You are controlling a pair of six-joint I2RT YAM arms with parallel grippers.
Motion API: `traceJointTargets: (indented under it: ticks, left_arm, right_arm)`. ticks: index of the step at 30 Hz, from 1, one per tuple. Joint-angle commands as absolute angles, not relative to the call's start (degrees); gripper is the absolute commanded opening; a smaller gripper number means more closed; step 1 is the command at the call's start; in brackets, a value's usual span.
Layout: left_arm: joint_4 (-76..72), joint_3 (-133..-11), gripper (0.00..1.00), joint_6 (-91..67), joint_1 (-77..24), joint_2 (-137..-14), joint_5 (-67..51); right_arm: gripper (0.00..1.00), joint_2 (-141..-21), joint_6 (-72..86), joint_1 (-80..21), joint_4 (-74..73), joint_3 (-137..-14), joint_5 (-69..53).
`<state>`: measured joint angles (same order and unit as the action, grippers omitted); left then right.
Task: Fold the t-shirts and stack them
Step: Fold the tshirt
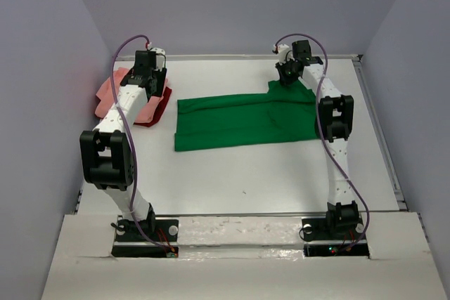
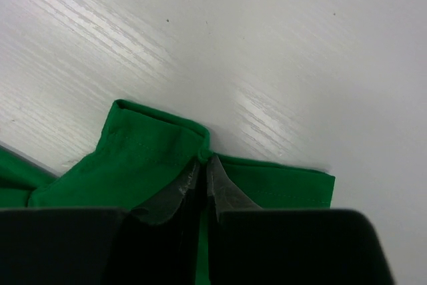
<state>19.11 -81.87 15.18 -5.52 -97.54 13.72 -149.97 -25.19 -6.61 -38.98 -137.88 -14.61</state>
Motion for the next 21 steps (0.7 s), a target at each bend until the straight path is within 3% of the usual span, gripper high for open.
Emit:
traceJointTargets:
  ticks: [1, 2, 21]
  left_arm:
    - [18.98, -81.91, 0.66, 15.64, -5.54, -95.8, 13.45]
    - [19.16, -82.26, 0.66, 15.64, -5.54, -95.8, 13.45]
    - [20.74, -83.76, 0.65, 15.47, -6.06, -93.96, 10.9]
  right_arm:
    - [0.04, -148.45, -26.45, -6.77, -39.81, -136.59, -12.13]
    - [0.0, -146.71, -26.72, -6.77, -39.81, -135.19, -12.22]
    - [0.0, -125.34, -29.18, -8.35, -46.14, -114.53, -16.26]
